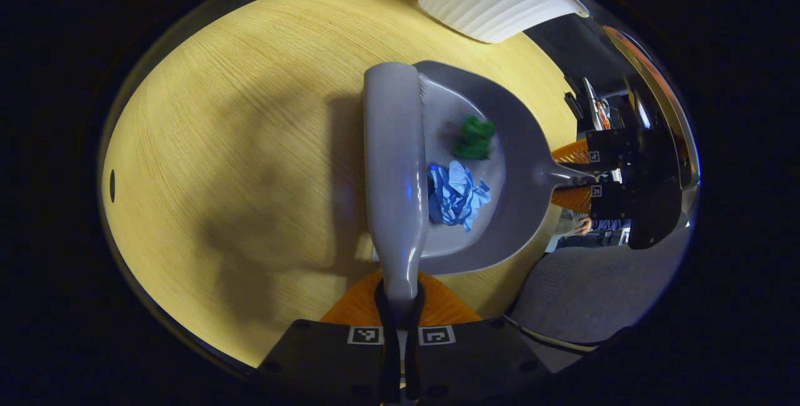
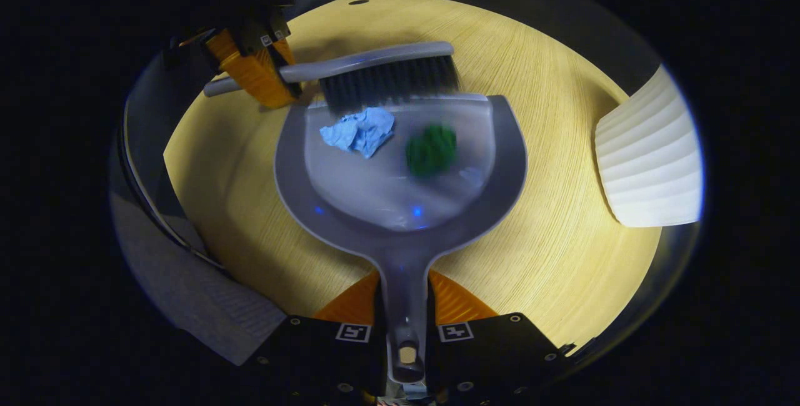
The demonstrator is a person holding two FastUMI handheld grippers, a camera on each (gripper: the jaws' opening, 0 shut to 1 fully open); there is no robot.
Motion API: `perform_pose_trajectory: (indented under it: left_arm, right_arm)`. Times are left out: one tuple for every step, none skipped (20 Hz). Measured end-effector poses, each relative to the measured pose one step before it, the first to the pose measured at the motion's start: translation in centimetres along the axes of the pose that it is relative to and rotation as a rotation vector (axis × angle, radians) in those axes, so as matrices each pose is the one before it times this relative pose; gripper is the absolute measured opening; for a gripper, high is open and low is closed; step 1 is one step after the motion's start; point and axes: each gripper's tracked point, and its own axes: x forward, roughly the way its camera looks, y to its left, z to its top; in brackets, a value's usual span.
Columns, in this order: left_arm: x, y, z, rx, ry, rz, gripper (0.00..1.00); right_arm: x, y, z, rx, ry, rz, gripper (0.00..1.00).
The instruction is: Pick up the small broom and dustpan from the desktop, sweep the trash into the dustpan with the broom, and then empty the trash into the garbage bin.
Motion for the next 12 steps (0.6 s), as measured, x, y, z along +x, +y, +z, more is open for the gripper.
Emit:
perform_pose_trajectory:
  left_arm:
    - [0.143, -0.041, 0.348, 0.00157, -0.00564, 0.01834, 0.06]
    - [0.027, 0.189, 0.410, -0.01034, -0.00865, 0.01224, 0.07]
    - [0.098, 0.180, 0.287, -0.01418, -0.01355, 0.01455, 0.06]
    - [-0.097, 0.428, 0.148, -0.01218, -0.01099, 0.01674, 0.06]
    - [-0.226, 0.384, 0.080, -0.00893, -0.00967, 0.01398, 0.07]
    - [-0.314, 0.295, -0.010, -0.00692, -0.00713, 0.01298, 0.06]
    - [-0.183, 0.334, -0.012, -0.00827, -0.00818, 0.01419, 0.06]
    - [-0.167, 0.300, 0.046, -0.00967, -0.00931, 0.01693, 0.06]
    - [-0.449, 0.484, -0.100, -0.00952, -0.01446, 0.02148, 0.07]
    - [-0.406, 0.444, -0.008, -0.00784, -0.01555, 0.02070, 0.06]
    - [-0.436, 0.412, 0.078, -0.00728, -0.01254, 0.01764, 0.07]
    - [-0.520, 0.296, -0.085, -0.00751, -0.00812, 0.01012, 0.07]
  right_arm:
    - [-0.070, -0.044, 0.065, -0.00399, -0.00030, 0.00035, 0.24]
    - [-0.040, 0.014, 0.084, -0.00319, 0.00078, 0.00097, 0.24]
    - [0.119, 0.072, -0.041, -0.00237, 0.00207, 0.00007, 0.24]
    - [0.072, 0.038, -0.025, -0.00315, 0.00095, 0.00008, 0.24]
    - [-0.033, -0.012, -0.007, -0.00214, 0.00234, -0.00021, 0.24]
    - [-0.036, 0.024, 0.062, -0.00168, 0.00095, -0.00007, 0.24]
    - [0.011, -0.060, -0.016, 0.00087, 0.00247, 0.00032, 0.24]
    - [0.024, 0.013, 0.055, 0.00166, 0.00006, 0.00067, 0.24]
    - [0.072, 0.026, -0.051, 0.00163, 0.00198, 0.00033, 0.24]
    - [0.003, 0.030, 0.021, 0.00285, 0.00037, 0.00036, 0.24]
    - [-0.026, 0.001, 0.040, 0.00412, 0.00115, 0.00076, 0.24]
    - [-0.023, 0.035, -0.010, 0.00407, 0.00010, -0.00111, 0.24]
